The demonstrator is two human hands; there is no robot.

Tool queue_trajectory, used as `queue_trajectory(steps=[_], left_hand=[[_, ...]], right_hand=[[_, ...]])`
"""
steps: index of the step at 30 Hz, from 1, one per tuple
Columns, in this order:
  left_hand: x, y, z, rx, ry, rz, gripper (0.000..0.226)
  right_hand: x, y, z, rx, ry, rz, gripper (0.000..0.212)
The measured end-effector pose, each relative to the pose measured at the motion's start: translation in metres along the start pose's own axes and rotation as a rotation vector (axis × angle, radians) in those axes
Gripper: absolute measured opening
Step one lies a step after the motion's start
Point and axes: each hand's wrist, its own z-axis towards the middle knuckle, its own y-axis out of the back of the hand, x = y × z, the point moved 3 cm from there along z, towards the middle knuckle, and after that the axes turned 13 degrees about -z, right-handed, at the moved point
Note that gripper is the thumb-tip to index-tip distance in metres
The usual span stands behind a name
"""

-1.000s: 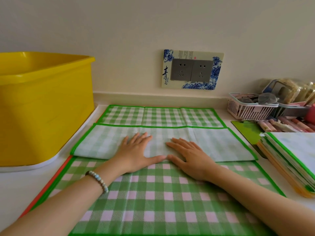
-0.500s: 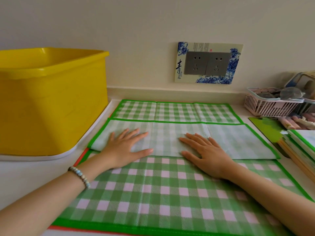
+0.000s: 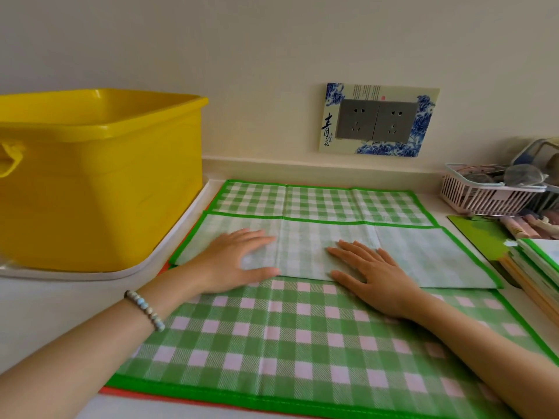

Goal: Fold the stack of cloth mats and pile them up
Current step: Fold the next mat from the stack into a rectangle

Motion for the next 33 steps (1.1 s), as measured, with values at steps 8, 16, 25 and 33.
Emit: queue_trajectory(steps=[8,16,25,33], left_hand=[[-0.023,-0.003,0.008,-0.008,-0.179,0.073,0.039],[-0.029,-0.005,0.001,-0.016,-0.228,0.210,0.033],[-0.023,0.006,0.000,-0.082,-0.168,0.139,0.039],[-0.045,0.031,-0.004,0.080,-0.099,-0.179,0.045]], right_hand=[[-0.001,0.001,0.000,-0.018,0.005,0.027,0.073],[-0.007,0.005,-0.002,-0.024,0.088,0.098,0.068],[-0.035,0.024,-0.029,-0.066,0.127,-0.002,0.042],[-0.048,0.065,-0.045,-0.004,0.070,0.239,0.019]])
